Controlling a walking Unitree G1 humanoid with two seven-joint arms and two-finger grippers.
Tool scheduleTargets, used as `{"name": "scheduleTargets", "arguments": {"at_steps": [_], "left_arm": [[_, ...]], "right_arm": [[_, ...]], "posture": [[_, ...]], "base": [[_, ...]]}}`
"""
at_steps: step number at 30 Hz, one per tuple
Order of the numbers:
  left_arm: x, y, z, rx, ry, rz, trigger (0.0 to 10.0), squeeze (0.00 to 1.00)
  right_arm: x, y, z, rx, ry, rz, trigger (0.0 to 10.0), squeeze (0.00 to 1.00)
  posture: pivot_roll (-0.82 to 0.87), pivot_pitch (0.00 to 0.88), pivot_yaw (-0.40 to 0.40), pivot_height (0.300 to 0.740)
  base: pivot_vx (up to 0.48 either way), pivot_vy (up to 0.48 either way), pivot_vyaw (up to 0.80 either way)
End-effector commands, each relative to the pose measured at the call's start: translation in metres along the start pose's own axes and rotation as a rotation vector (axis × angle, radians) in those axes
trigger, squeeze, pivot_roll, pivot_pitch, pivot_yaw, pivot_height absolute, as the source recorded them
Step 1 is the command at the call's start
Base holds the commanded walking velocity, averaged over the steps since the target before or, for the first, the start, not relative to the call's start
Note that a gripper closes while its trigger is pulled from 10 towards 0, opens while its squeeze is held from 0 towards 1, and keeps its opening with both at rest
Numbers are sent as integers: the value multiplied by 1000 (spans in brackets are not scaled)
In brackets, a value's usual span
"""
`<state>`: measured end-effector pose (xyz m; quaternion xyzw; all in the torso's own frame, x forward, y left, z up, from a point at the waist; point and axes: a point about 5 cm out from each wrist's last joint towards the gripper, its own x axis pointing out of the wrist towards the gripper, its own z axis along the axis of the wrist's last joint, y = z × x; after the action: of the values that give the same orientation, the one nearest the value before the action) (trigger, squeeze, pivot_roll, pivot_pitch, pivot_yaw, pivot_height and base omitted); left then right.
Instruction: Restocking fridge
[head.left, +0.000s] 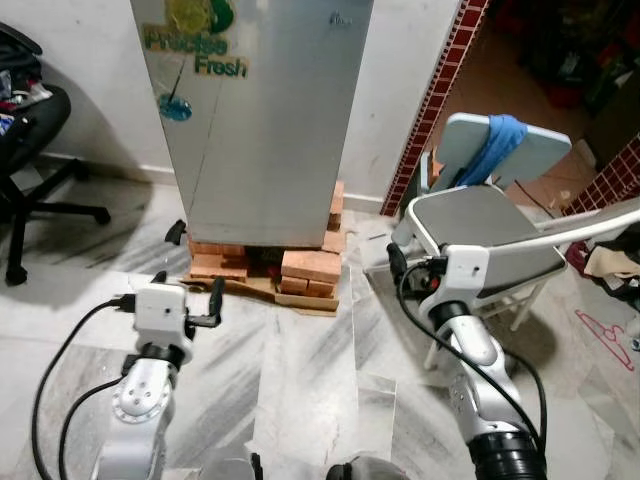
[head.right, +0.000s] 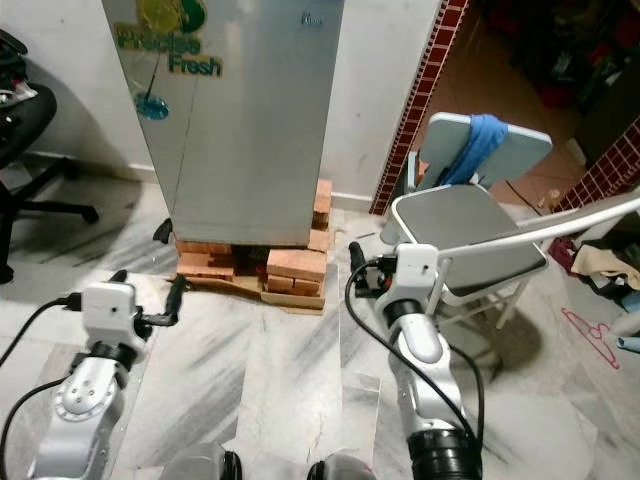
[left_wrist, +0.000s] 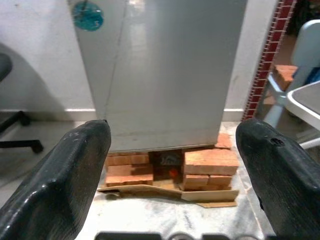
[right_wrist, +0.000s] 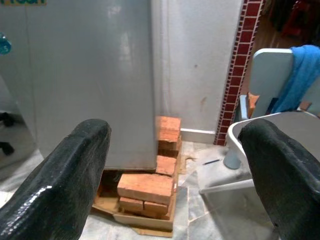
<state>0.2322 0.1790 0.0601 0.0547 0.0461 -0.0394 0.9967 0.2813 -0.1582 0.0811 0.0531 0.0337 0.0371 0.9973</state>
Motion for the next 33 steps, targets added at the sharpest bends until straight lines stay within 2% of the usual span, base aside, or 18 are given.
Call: {"name": "scheduleTargets", "arguments": {"at_steps": [1,4,6,13,17,26,30,33], "left_arm": [[2,2,4,11,-9,4,10000,0],[4,7,6,34,-18,16,10000,0],[5,13,5,41,-7,32,10000,0],[16,13,11,31,-22,34,10000,0],[17,10,12,11,-26,26,10000,0],[11,4,7,-14,-19,36,10000,0],[10,5,6,-18,-20,50,10000,0],[10,7,7,12,-30,49,10000,0]], "right_arm": [[-2,-8,0,-16,-4,-40,10000,0],[-5,-15,-3,-41,-1,-96,10000,0],[-6,-21,-3,-88,-23,-144,10000,0],[-7,-17,-5,-23,-31,-118,10000,0],[-7,-11,0,-8,-62,-79,10000,0],[-3,-14,0,-20,-63,-73,10000,0],[0,-9,2,-46,-61,-47,10000,0],[0,-6,4,-64,-69,-43,10000,0]], "posture": [[105,0,-68,740],[101,0,-58,740],[85,0,-36,740],[80,0,-8,740],[81,0,-15,740],[94,0,-37,740],[96,0,-41,740],[96,0,-40,740]], "base": [[0,0,0],[0,0,0],[0,240,0],[0,480,0],[0,480,0],[0,480,0],[0,480,0],[0,0,0]]}}
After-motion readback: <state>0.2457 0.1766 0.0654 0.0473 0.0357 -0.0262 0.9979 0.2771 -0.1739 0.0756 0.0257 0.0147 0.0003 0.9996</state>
